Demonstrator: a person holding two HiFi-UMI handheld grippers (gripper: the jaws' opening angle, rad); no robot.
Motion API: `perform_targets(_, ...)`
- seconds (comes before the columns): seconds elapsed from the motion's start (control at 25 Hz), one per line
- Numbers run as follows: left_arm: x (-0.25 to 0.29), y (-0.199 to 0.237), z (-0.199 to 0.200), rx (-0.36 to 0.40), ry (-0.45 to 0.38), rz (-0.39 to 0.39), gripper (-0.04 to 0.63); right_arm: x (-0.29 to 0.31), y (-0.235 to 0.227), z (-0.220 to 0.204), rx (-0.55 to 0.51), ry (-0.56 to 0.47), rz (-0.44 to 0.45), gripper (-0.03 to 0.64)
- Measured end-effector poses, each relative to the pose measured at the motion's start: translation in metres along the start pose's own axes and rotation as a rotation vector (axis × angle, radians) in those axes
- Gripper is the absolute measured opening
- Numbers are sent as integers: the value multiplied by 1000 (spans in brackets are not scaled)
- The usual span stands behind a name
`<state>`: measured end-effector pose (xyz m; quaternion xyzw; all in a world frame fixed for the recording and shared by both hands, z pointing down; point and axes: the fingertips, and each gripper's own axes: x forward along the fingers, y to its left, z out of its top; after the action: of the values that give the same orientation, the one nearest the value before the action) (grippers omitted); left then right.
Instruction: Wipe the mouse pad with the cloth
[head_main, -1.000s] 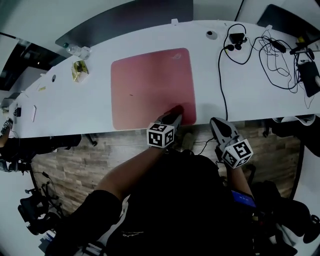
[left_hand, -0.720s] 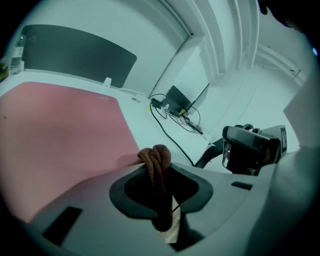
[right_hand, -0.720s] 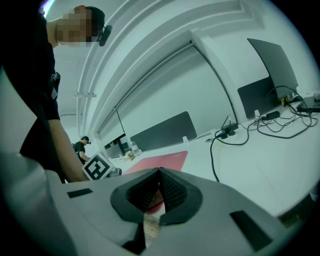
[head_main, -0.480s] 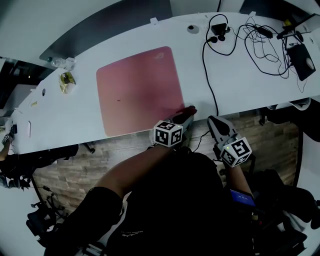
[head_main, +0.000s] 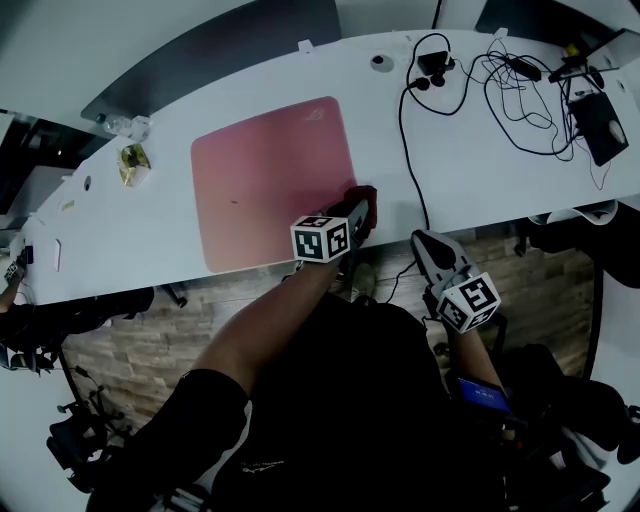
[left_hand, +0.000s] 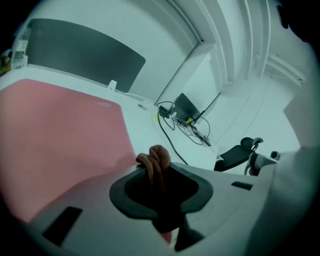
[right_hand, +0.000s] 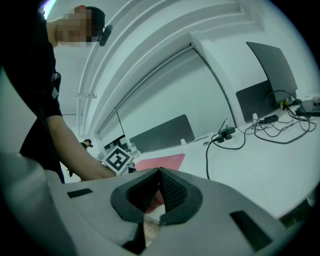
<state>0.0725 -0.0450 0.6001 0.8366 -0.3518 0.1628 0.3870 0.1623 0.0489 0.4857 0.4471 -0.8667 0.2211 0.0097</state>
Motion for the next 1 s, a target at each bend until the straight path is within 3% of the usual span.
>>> perform_targets(0.2, -15, 30, 2, 61, 31, 127, 86, 4, -3, 1, 0, 0, 24, 26)
perform_targets(0.64, -68, 88, 2, 156, 48, 273, 86, 32, 9, 7, -37, 26, 122, 26)
perform_targets(1.0, -141, 160, 2, 170, 32, 420, 86, 60, 42, 0, -43, 60, 203, 26)
